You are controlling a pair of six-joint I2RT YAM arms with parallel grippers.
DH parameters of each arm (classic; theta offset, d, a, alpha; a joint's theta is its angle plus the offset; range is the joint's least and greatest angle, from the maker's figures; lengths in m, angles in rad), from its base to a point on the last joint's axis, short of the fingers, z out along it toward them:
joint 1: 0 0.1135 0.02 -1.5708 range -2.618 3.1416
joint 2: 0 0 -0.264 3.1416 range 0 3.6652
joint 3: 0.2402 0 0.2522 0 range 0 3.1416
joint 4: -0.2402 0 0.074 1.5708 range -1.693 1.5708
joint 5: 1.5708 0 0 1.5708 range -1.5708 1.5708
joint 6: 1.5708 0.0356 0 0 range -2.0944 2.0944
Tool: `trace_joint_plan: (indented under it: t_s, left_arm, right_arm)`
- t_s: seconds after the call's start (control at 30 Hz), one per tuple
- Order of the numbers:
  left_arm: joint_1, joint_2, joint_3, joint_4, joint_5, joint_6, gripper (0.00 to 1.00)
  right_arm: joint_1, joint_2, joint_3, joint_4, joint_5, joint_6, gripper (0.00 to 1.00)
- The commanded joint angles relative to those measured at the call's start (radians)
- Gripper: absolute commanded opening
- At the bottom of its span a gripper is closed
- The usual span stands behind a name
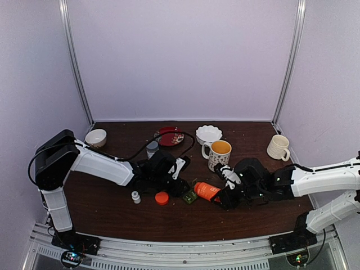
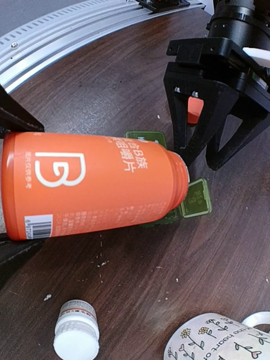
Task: Sort the pills into containers
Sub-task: Pour the pill into the compartment of the pill container.
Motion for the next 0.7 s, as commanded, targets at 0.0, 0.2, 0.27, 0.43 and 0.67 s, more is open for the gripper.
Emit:
trace_joint_plan:
  t_s: [0.0,0.2,0.27,0.43,0.67]
  left_arm:
    - [-0.003,-0.016,-0.004,0.049,0.009,0.01,0.46]
    - [-0.004,-0.013,-0.002,0.048,0.012,0.01,0.46]
    - [-0.004,-0.01,0.001,0.045,0.015,0.01,0.46]
    - [-0.003,-0.002,0.01,0.038,0.022,0.013,0.46]
    - [-0.004,-0.002,0.009,0.038,0.022,0.013,0.46]
  right_arm:
    - [-0.005,-0.016,0.007,0.036,0.031,0.003,0.0]
    - [-0.006,-0.025,0.006,0.021,0.054,0.004,0.0]
    - [-0.007,0.009,0.049,-0.062,0.059,-0.01,0.0]
    - [-0.008,-0.015,0.026,-0.008,0.067,0.005,0.0]
    - [-0.008,0.013,0.038,-0.027,0.053,-0.002,0.0]
